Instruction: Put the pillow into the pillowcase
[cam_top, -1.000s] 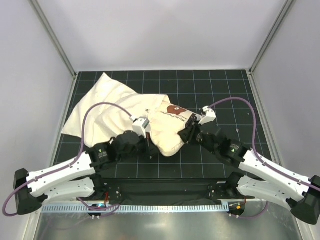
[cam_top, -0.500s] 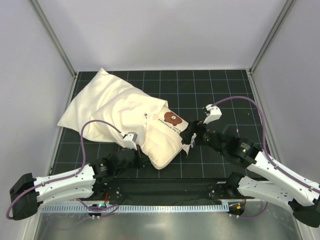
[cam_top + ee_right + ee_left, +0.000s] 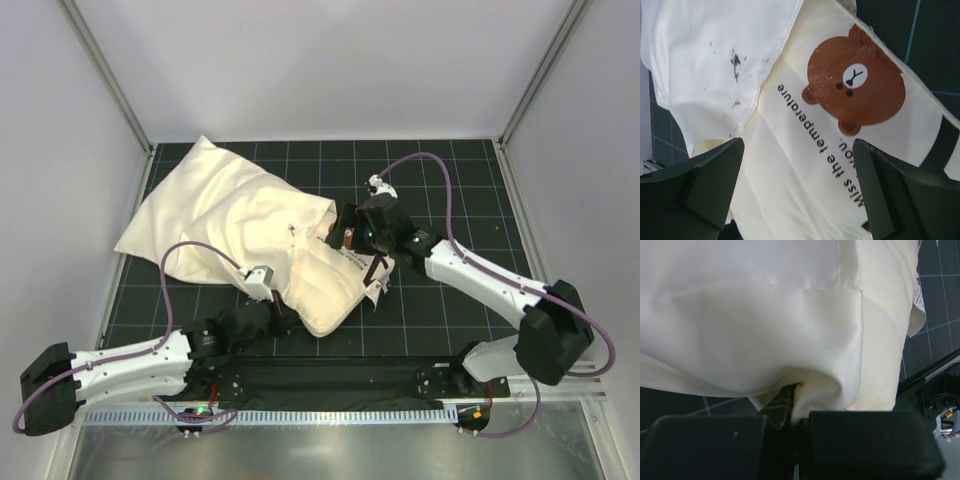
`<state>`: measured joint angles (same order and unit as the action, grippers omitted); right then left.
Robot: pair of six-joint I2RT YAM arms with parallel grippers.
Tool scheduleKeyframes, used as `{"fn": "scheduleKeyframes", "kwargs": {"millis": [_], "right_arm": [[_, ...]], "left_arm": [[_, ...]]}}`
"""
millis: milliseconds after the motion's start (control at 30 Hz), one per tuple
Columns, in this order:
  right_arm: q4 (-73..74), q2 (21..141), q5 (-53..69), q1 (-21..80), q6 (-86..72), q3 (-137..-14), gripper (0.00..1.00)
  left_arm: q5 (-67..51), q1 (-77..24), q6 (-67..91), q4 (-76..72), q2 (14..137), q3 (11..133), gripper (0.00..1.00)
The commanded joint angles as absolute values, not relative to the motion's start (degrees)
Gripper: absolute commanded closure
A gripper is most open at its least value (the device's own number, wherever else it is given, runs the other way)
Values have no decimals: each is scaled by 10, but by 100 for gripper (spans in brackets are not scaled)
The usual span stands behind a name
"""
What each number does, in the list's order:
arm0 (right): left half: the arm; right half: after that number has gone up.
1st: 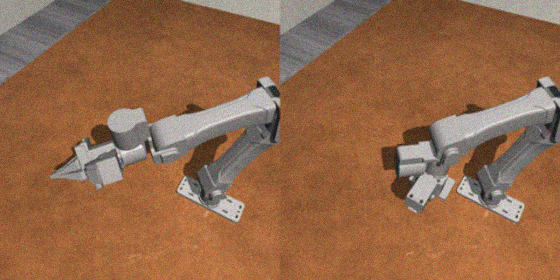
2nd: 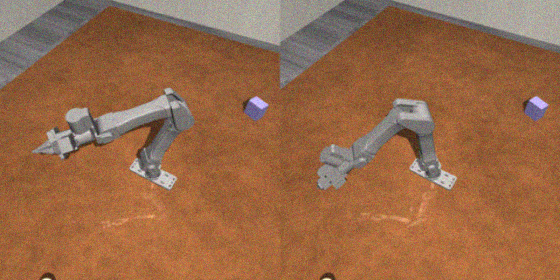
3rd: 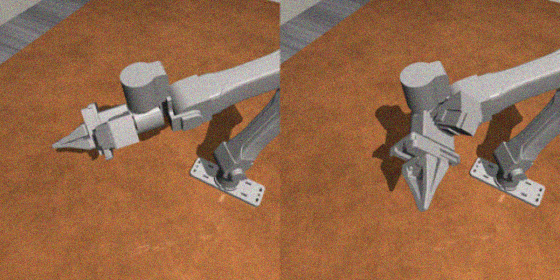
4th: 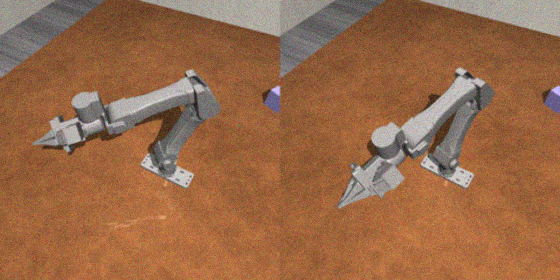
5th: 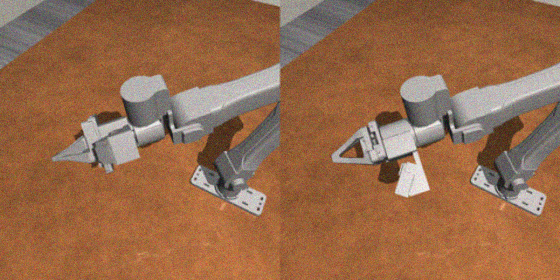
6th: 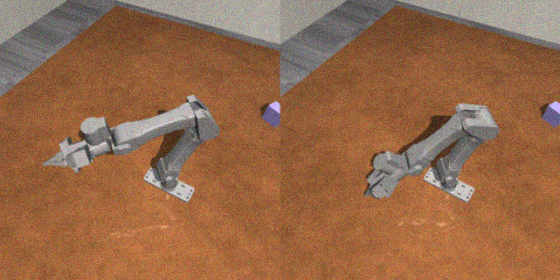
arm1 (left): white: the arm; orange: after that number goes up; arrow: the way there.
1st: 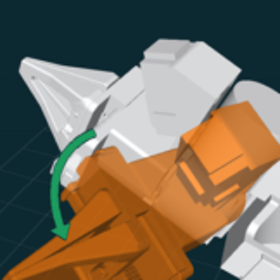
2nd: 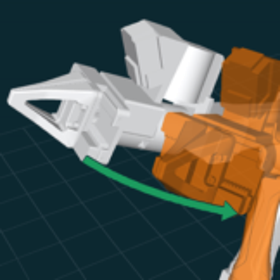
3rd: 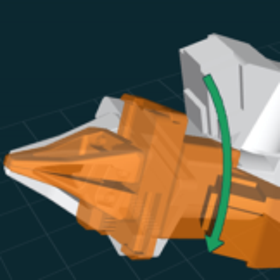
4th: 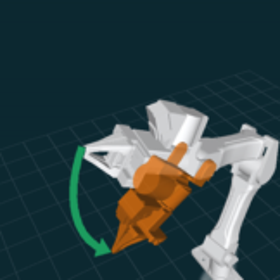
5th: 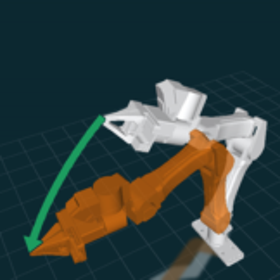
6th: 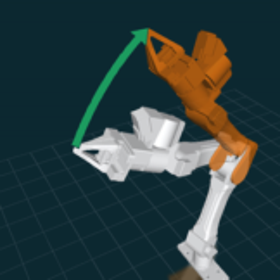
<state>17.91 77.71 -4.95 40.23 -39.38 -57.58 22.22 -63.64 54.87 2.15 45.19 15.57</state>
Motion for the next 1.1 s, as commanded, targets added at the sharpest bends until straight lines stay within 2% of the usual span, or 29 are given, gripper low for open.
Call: {"fn": "scheduleKeyframes", "kwargs": {"millis": [0,133,400,500,600,633,733,767,833,1067], "right_arm": [[72,829,28,360,-469,-607,3],[-21,887,40,345,-511,-618,3],[-76,1038,48,338,-519,-718,3],[-137,1082,68,336,-524,-730,6],[-211,1115,85,331,-537,-729,20],[-227,1122,88,330,-540,-729,33],[-251,1128,76,324,-530,-726,61],[-244,1106,63,324,-523,-722,81],[-217,1076,14,324,-497,-700,96],[-103,911,-97,325,-427,-647,96]], "left_arm": [[268,-636,533,-18,430,159,100],[272,-636,526,-7,410,163,100],[274,-636,520,26,387,171,100],[276,-636,521,29,394,170,100],[284,-636,523,28,408,173,100],[286,-636,524,28,412,177,100],[297,-636,526,28,425,188,100],[301,-635,526,30,427,201,100],[305,-635,517,36,430,219,100],[297,-635,445,47,480,372,100]]}}
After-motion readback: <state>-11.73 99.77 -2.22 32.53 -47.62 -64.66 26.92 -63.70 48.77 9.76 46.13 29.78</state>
